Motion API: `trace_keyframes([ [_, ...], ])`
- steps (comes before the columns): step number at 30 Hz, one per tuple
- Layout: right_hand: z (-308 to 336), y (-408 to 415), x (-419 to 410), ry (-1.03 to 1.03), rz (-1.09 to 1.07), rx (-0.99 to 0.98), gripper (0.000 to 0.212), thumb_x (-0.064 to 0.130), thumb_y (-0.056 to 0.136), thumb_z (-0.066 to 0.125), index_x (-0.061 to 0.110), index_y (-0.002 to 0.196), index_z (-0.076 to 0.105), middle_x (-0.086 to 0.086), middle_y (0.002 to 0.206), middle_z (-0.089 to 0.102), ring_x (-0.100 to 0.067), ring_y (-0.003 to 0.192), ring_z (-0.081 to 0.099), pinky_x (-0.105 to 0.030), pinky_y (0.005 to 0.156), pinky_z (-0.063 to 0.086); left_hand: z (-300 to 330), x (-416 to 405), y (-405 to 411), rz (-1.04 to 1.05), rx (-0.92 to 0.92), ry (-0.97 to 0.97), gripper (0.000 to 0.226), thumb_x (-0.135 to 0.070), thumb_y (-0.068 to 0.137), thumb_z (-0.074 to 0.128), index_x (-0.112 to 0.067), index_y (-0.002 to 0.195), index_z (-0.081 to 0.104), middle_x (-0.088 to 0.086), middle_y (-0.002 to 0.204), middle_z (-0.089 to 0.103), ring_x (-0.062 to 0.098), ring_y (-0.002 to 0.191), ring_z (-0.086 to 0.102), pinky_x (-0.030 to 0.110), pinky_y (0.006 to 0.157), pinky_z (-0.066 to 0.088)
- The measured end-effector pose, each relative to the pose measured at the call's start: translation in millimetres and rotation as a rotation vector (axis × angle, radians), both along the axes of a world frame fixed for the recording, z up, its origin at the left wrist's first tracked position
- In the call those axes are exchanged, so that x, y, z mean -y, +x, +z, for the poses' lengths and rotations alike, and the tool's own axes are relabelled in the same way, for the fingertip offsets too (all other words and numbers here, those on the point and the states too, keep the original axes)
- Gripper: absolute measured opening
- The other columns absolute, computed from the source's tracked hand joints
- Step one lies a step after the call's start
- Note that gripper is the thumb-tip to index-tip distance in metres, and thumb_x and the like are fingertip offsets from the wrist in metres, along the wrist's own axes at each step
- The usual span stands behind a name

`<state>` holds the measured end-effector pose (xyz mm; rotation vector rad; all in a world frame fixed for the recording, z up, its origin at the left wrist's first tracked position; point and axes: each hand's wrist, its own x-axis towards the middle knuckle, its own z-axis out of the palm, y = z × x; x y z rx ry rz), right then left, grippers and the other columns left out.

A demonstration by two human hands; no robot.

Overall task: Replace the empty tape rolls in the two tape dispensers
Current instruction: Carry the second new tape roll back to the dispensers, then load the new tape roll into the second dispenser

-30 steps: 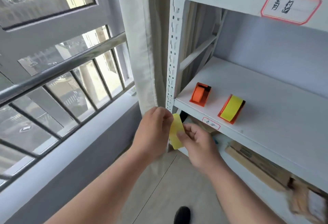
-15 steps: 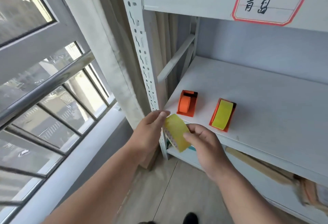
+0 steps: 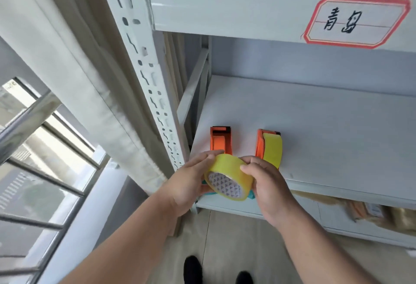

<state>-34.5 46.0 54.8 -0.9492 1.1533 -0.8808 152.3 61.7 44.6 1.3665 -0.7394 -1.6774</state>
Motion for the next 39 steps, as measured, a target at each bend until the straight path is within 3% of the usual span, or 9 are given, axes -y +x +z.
trace_keyframes([
  [7,-10,17,4,0.031,-0.263,0.07,0.017,0.005,0.1,0.06,0.015,0.1,0.075,-0.008,0.096,0.079,-0.026,0.095,0.069,-0.043,0.089,0.051,-8,18,-7,0.194,0.156,-0.053,0.026,-0.033,0.11,0.052,-0.016,0.118,0.07,0.008,0.125,0.075,0.018,0.119,0.071,0.038,0.098,0.06],
  [11,-18,26,5,0.082,-0.297,0.151,0.016,-0.003,0.095,0.062,-0.001,0.112,0.064,-0.023,0.106,0.076,-0.029,0.101,0.07,-0.04,0.093,0.053,-14,12,-23,0.017,0.222,-0.195,0.032,-0.043,0.1,0.067,-0.014,0.11,0.07,0.011,0.111,0.077,0.027,0.11,0.072,0.037,0.097,0.057],
  [16,-10,8,5,0.143,-0.189,0.263,0.02,0.005,0.105,0.054,-0.002,0.115,0.07,-0.02,0.118,0.077,-0.03,0.113,0.072,-0.039,0.103,0.053,-17,21,-18,-0.192,0.327,-0.374,0.027,-0.018,0.096,0.077,-0.021,0.119,0.063,-0.002,0.107,0.072,0.028,0.106,0.068,0.035,0.089,0.063],
  [21,-3,-15,12,-0.01,-0.226,-0.248,0.033,0.03,0.106,0.058,0.016,0.084,0.08,-0.006,0.088,0.083,-0.022,0.091,0.08,-0.045,0.095,0.06,-13,35,-7,-0.286,0.412,-0.364,0.031,-0.028,0.092,0.066,-0.032,0.122,0.058,0.014,0.11,0.069,0.031,0.099,0.067,0.051,0.095,0.053],
  [24,-7,-31,37,-0.214,-0.224,-0.425,0.022,0.026,0.106,0.059,0.036,0.097,0.077,0.01,0.101,0.08,-0.004,0.101,0.073,-0.04,0.102,0.055,-9,46,4,-0.411,0.396,-0.321,0.044,-0.035,0.077,0.063,-0.03,0.121,0.061,0.013,0.11,0.068,0.028,0.102,0.066,0.044,0.094,0.054],
  [28,-6,-29,69,0.113,0.106,-0.045,0.036,0.009,0.108,0.049,0.024,0.106,0.082,-0.004,0.117,0.08,-0.02,0.113,0.072,-0.039,0.106,0.052,3,66,10,-0.508,0.318,-0.297,0.04,-0.016,0.079,0.06,-0.016,0.119,0.063,0.002,0.101,0.064,0.012,0.096,0.061,0.03,0.087,0.047],
  [32,-11,-37,71,0.216,0.214,0.107,0.018,0.015,0.1,0.062,0.004,0.102,0.075,-0.015,0.109,0.076,-0.029,0.107,0.072,-0.05,0.103,0.055,0,78,17,-0.35,0.265,-0.326,0.047,-0.023,0.079,0.057,-0.015,0.124,0.067,0.008,0.111,0.071,0.012,0.105,0.064,0.028,0.095,0.05],
  [35,-20,-34,61,0.149,0.179,0.124,0.022,0.021,0.094,0.072,0.002,0.104,0.069,-0.012,0.106,0.074,-0.023,0.109,0.069,-0.047,0.109,0.052,-16,83,10,-0.011,0.212,-0.282,0.045,-0.022,0.087,0.054,-0.018,0.129,0.069,0.003,0.123,0.073,0.011,0.11,0.069,0.029,0.096,0.057],
  [39,-41,-17,58,-0.027,-0.021,-0.104,0.01,0.016,0.103,0.063,0.016,0.097,0.071,0.009,0.089,0.074,-0.005,0.087,0.064,-0.032,0.097,0.046,-53,97,-3,0.233,0.557,-0.115,0.034,-0.019,0.103,0.055,-0.013,0.136,0.063,0.001,0.125,0.071,0.025,0.119,0.066,0.03,0.099,0.049],
])
